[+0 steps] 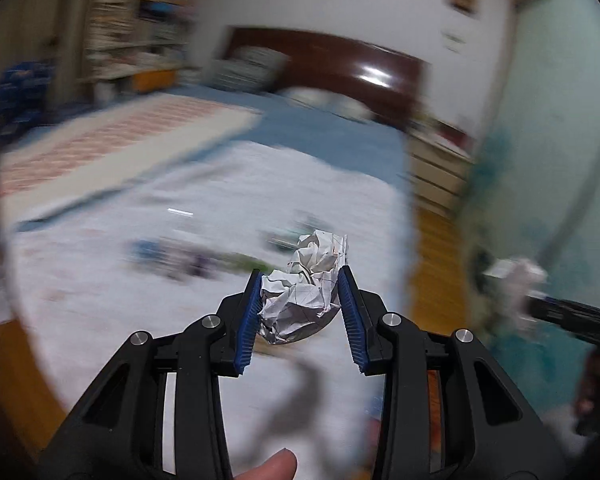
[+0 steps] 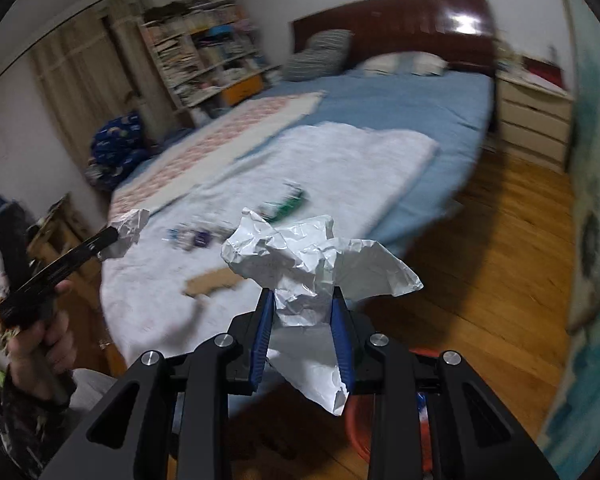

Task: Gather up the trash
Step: 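Drop the white paper and plastic sheet from both grippers into the red wastebasket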

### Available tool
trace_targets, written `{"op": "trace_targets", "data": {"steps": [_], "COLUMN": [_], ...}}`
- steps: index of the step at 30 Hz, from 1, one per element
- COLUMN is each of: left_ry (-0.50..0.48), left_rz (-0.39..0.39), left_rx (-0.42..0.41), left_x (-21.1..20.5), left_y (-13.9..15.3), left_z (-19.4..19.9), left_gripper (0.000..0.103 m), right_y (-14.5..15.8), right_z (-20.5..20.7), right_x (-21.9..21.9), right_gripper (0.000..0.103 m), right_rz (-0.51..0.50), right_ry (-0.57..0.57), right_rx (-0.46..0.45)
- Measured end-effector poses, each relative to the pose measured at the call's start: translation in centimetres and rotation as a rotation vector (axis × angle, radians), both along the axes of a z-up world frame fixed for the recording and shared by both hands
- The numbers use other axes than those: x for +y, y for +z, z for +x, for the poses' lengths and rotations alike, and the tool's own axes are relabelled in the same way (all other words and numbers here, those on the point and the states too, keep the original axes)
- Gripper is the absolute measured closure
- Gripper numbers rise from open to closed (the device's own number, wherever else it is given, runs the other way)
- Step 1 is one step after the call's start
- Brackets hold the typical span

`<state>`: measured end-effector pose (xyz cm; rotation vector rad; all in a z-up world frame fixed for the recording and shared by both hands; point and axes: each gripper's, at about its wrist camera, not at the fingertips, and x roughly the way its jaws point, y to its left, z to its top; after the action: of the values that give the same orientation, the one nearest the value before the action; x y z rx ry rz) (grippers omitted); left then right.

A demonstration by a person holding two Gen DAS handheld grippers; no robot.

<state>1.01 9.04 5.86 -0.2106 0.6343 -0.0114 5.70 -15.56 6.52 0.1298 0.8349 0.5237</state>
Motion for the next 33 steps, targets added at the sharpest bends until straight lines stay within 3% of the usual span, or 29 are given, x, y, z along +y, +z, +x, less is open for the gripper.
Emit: {"op": "trace_targets", "data": {"steps": [4,6,11,15,22,26,33], "left_ry": [-0.194,-0.253,-0.328,-0.365,-0.415,-0.417,-0.419], "left_rz": [-0.034,0.025,0.071,0.106,0.147,0.157,0.228], "left_rx": [0.083,0.147,0.3,0.38,0.42,0.447,0.42], "left_x": [-8.4,-12.1,-16.7,-19.2,-21.8,-21.8,-21.9], "left_y": [-4.0,-7.3,-14.7,-18.2,-20.3,-20.8,-19.8], "left_z": [2.0,3.2,5.5,7.1,7.5,7.2,6.8], "left_gripper": [0.065,0.065,0.065,0.065,0.065,0.064,0.043], "right_y": [-4.9,-8.8,-17.8,-22.0,-25.2,-25.5,-23.6], "right_z": [-0.7,-0.8,-0.5,-0.3,0.8,1.6,2.4], "right_x": [-5.6,-8.0,-11.1,-12.8,-14.6,-13.8,-12.8], "right_gripper": [0.074,0.074,0.074,0.074,0.074,0.073,0.059], "right_rz": [-0.029,-0.031,-0.027,-0.019,0.013,-0.02,-0.149], "right_ry": [-0.102,-0.141,-0.185,-0.209,-0.26,-0.264,-0.292], "right_rx": [0.113,0.199,0.384,0.47,0.531,0.536,0.466]}}
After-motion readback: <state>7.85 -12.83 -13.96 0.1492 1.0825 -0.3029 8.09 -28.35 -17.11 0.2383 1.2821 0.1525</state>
